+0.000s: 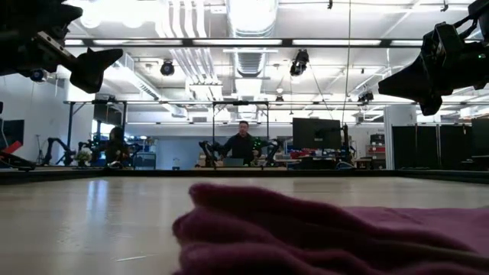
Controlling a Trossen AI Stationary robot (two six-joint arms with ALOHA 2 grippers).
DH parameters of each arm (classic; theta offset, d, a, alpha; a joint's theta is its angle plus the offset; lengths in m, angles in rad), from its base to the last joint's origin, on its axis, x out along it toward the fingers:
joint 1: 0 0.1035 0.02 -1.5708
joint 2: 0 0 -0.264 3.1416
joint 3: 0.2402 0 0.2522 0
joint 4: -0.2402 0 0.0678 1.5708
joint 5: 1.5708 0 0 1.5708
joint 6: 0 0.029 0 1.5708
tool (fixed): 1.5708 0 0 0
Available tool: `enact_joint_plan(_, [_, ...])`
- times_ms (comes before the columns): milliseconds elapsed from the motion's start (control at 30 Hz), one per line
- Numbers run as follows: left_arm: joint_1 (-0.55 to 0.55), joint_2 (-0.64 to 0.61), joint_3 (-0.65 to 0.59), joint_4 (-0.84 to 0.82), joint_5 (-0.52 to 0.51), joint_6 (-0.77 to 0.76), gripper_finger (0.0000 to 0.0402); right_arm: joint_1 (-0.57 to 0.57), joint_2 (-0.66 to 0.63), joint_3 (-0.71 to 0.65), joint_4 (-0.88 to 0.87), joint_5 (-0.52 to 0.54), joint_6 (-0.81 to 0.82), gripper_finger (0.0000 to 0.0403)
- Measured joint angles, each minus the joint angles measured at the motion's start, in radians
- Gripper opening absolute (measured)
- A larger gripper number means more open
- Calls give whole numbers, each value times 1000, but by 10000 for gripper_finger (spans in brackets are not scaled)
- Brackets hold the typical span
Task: Pick and placing Produce into tupperware
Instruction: Return to Home Position
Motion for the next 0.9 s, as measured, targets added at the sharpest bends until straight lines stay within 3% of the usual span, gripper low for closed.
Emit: enact_joint_plan(900, [0,0,0,0,0,0,367,0,0,0,0,0,0,72])
